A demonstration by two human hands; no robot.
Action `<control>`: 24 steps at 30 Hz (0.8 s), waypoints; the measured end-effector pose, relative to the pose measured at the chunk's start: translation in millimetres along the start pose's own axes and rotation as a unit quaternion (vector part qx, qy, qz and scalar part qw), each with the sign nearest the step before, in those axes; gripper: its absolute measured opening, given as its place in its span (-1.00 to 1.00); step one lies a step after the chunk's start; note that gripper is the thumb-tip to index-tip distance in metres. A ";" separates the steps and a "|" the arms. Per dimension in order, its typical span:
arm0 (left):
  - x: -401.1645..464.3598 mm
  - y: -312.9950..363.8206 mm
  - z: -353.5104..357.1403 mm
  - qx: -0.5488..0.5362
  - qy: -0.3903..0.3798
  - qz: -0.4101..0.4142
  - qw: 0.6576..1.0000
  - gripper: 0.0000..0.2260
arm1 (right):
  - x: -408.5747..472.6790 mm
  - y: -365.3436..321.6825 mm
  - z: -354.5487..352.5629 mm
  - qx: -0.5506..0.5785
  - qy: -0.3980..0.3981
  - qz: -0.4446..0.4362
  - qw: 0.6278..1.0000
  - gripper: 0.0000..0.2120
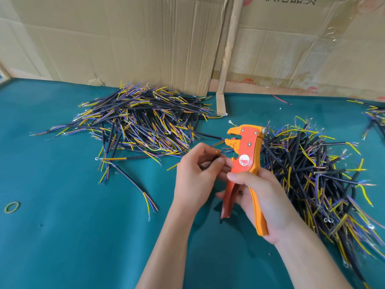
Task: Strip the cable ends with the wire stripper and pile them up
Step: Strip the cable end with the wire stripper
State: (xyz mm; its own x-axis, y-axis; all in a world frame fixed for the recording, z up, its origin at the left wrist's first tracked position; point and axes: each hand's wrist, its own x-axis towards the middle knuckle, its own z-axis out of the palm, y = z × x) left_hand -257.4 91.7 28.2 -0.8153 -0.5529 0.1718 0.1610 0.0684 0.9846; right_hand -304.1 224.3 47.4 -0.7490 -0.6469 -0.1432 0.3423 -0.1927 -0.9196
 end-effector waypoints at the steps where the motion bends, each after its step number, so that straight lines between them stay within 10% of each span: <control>1: 0.4 -0.3 -2.0 -0.005 0.010 -0.006 1.000 -0.81 | 0.5 0.2 -0.8 0.004 0.005 0.003 1.000 -0.61; 14: 9.2 -2.0 -23.9 -0.023 0.069 -0.014 0.997 -0.93 | -2.7 -11.3 -9.7 0.050 -0.038 0.159 0.985 -0.56; 24: 9.2 0.5 -33.4 0.160 0.043 0.083 0.983 -0.85 | -6.4 -10.2 -9.2 0.013 -0.090 0.165 0.982 -0.59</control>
State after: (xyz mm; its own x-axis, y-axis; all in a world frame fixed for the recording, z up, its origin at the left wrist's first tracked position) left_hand -246.2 58.9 29.2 -0.7403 -0.5798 0.3402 0.0932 0.4127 0.9061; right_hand -308.0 237.2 54.3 -0.4830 -0.7971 -0.3624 0.5651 0.0324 -0.8244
